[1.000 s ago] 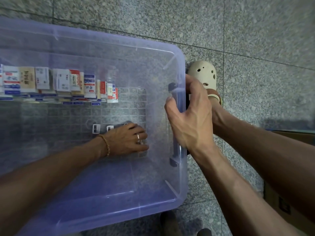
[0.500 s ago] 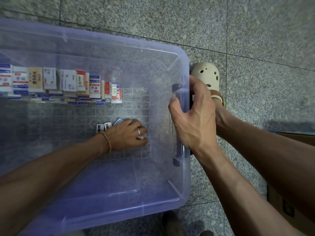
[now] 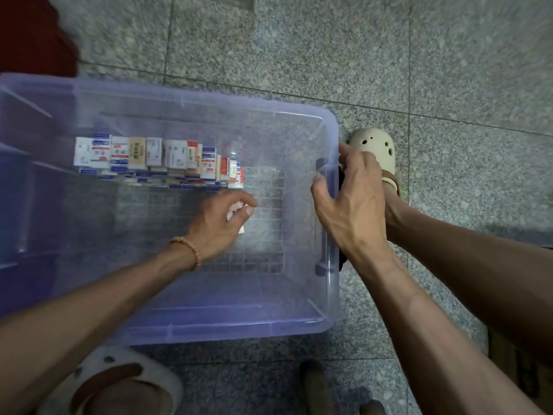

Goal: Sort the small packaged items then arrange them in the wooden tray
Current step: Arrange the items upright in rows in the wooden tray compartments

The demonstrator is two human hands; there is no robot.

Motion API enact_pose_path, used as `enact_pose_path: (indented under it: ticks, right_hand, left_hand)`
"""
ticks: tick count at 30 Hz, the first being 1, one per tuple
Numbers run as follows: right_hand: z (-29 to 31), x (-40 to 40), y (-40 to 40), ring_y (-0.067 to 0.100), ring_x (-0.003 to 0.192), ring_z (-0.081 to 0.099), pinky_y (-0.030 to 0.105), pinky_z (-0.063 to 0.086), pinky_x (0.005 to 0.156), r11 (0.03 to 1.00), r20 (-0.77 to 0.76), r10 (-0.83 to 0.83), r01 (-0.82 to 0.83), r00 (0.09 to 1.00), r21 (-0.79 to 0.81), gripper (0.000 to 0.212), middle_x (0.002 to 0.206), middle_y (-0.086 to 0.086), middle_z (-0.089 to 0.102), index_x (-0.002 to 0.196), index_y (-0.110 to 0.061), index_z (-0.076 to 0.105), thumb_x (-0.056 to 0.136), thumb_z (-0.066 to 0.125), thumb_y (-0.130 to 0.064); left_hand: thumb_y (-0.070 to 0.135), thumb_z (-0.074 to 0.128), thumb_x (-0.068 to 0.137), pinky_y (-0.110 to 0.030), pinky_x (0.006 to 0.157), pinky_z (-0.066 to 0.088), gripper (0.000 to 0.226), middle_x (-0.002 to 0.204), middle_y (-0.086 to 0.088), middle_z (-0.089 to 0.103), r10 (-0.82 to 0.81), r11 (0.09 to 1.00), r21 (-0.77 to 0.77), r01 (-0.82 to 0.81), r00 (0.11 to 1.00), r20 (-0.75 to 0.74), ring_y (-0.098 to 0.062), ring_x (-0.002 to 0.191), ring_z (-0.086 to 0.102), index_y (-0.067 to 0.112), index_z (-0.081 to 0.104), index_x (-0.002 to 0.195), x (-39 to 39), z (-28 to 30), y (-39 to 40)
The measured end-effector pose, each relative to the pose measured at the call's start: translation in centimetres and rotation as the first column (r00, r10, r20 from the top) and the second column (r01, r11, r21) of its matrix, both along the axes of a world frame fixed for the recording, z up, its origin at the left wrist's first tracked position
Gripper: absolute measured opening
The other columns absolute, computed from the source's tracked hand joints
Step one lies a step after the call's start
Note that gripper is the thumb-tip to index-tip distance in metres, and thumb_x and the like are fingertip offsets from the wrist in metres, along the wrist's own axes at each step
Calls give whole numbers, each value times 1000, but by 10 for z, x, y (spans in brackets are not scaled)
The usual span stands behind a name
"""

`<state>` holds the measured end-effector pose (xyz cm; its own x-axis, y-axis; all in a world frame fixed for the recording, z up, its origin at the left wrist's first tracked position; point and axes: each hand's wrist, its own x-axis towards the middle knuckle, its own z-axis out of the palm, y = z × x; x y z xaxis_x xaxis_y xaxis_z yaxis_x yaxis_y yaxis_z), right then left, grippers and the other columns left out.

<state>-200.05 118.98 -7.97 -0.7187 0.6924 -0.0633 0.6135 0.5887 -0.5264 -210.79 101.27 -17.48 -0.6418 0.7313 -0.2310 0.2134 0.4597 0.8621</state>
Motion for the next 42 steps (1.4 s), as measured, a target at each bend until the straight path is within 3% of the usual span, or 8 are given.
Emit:
enact_pose_path:
  ticks: [2, 6, 12, 16, 26, 31, 38, 42]
  right_hand:
    - [8, 0, -3, 30, 115, 50, 44, 42, 99, 1000, -5, -5, 5, 1000, -2, 51, 120, 15, 55, 137, -7, 51, 90, 59, -24]
    - [25, -8, -22, 33, 115, 49, 47, 43, 97, 999, -29, 37, -36, 999, 37, 48, 123, 16, 55, 130, -8, 59, 86, 55, -28]
    - [24, -20, -71, 34, 108, 53, 41, 42, 92, 965, -79, 261, -262, 962, -12, 42, 113, 16, 59, 121, -5, 63, 84, 58, -26]
    - [14, -28, -98, 39, 105, 53, 45, 47, 87, 906, -42, 405, -407, 913, -116, 45, 112, 18, 57, 123, -3, 61, 85, 55, -26]
    - [-88, -50, -100, 45, 110, 51, 51, 50, 84, 652, 355, 728, -753, 587, -93, 52, 124, 21, 55, 127, -7, 58, 87, 70, -37]
    - [-130, -47, -109, 43, 123, 39, 48, 44, 95, 760, 358, 644, -620, 676, -196, 64, 144, 20, 35, 142, -24, 47, 84, 74, -27]
    - [-165, -50, -104, 35, 92, 51, 38, 47, 70, 770, 219, 637, -598, 739, -222, 21, 107, 16, 49, 108, -10, 68, 86, 68, -10]
    - [-150, -62, -109, 29, 83, 64, 24, 45, 60, 745, 119, 545, -413, 830, -524, 11, 99, 13, 62, 92, -21, 70, 89, 71, -11]
  left_hand:
    - [8, 60, 94, -8, 73, 40, 16, 90, 12, 63, 135, 991, -23, -133, 982, 136, -3, 83, 55, 23, 65, 89, -7, 24, -11]
    - [14, 58, 95, -19, 62, 43, 23, 90, 10, 65, 312, 950, -54, -309, 921, 232, -3, 77, 55, 33, 64, 85, -18, 65, -39]
    - [17, 56, 97, -16, 40, 31, 20, 80, -3, 59, 480, 875, -143, -462, 793, 376, -3, 43, 45, 25, 67, 83, -22, 134, -79]
    - [16, 52, 99, -14, 39, 27, 19, 80, -1, 60, 547, 830, -173, -531, 710, 445, -11, 55, 49, 22, 66, 87, -16, 195, -96]
    - [29, 57, 90, -21, 43, 27, 20, 93, 0, 68, 784, 550, -197, -812, 420, 456, -13, 67, 50, 17, 70, 100, 35, 262, -159]
    - [37, 61, 73, -22, 44, 25, 31, 86, 1, 66, 785, 552, -227, -803, 407, 468, -11, 62, 48, 17, 71, 95, 40, 242, -158]
    - [37, 63, 72, -20, 41, 27, 25, 82, 2, 63, 745, 581, -218, -784, 404, 531, -6, 51, 46, 21, 73, 88, 31, 217, -154]
    - [36, 63, 72, -20, 41, 27, 28, 81, 2, 63, 749, 578, -235, -781, 394, 534, -5, 50, 46, 18, 72, 92, 29, 212, -156]
